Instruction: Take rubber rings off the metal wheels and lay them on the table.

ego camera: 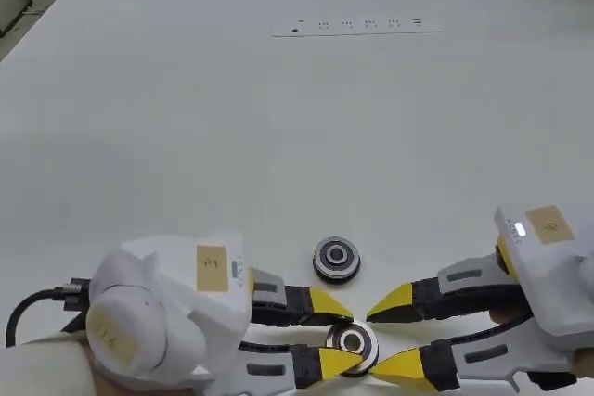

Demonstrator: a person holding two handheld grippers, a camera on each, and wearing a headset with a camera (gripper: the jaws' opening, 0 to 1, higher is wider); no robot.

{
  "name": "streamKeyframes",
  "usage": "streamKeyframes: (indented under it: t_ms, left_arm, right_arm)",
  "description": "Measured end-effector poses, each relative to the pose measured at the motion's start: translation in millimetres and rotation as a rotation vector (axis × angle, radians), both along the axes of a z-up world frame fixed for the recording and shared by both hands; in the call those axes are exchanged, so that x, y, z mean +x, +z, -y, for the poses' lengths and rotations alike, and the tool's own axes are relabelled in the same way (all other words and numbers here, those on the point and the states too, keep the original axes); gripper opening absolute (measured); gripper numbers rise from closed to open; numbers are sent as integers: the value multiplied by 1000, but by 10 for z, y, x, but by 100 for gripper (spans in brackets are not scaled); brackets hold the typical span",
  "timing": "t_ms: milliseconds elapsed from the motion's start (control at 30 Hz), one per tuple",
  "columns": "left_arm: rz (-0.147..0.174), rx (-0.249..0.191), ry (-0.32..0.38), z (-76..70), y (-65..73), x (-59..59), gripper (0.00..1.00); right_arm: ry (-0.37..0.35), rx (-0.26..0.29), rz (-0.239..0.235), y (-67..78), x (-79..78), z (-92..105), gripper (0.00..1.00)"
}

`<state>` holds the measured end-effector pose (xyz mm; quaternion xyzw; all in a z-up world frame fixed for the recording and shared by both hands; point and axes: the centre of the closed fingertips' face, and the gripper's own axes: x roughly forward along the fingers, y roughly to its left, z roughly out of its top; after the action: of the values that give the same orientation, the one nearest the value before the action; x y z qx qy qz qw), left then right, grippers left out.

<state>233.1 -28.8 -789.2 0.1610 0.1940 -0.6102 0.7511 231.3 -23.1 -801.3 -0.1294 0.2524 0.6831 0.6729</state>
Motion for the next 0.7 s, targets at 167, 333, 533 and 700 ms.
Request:
streamKeyframes:
  t_ms: [167, 333, 533, 700]
  left_arm:
    - [28, 11, -16, -4, -3, -9, 18]
    - [53, 20, -16, -4, -8, 13, 17]
    - [72, 27, -15, 0, -7, 21, 14]
    - [71, 22, -1, -20, -11, 53, 14]
  right_arm:
    - [12, -13, 18, -36, -7, 9, 22]
    - [12, -10, 35, -28, 12, 13, 20]
    - [-1, -11, 45, -36, 54, 26, 17]
    - [-8, -5, 49, -35, 81, 22, 17]
